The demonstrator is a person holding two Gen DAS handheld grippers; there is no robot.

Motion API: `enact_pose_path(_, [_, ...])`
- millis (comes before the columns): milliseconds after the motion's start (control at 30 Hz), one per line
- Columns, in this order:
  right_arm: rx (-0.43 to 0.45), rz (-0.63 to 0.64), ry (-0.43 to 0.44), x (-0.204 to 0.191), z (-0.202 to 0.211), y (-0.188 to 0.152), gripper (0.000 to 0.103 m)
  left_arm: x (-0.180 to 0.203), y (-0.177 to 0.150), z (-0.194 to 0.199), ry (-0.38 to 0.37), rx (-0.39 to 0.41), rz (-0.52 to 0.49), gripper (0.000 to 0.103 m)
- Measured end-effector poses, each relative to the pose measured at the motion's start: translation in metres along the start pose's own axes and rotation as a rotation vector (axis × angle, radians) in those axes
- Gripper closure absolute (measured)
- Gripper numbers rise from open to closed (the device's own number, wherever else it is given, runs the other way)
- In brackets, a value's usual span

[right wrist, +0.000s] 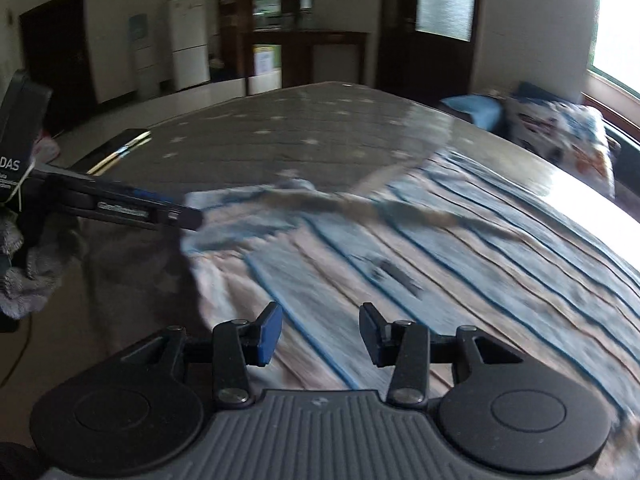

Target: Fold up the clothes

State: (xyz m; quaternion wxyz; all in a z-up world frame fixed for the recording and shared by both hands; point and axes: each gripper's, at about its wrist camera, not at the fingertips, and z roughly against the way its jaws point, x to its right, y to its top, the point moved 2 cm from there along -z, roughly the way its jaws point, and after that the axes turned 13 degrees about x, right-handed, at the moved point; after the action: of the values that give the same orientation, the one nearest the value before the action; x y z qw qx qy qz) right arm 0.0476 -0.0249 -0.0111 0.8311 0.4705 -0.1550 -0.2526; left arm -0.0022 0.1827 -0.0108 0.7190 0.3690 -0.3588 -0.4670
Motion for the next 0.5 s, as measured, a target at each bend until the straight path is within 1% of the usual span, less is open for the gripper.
enact_pose_path(100, [-0.008,0.021,0.028,-0.018,-0.019,0.006,0.060,0.002,-0.001,0.000,-0.026,0.001,-0.007,0.061])
enact_pose_path(167, [-0.014,0.028,0.041,-0.026,-0.026,0.007,0.060,0.002,-0.001,0.001,-0.036,-0.001,-0.001,0.061])
enact_pose_path(267, [-0.028,0.044,0.041,-0.036,-0.035,0.006,0.060,-0.003,0.001,0.003,-0.050,-0.009,0.042,0.061])
enact_pose_path(400, [-0.037,0.062,0.046,-0.047,-0.041,0.004,0.060,-0.005,-0.001,0.005,-0.041,-0.004,0.047,0.059])
enact_pose_path(500, [-0.040,0.074,0.044,-0.051,-0.042,0.004,0.059,-0.004,-0.001,0.004,-0.044,-0.002,0.050,0.061])
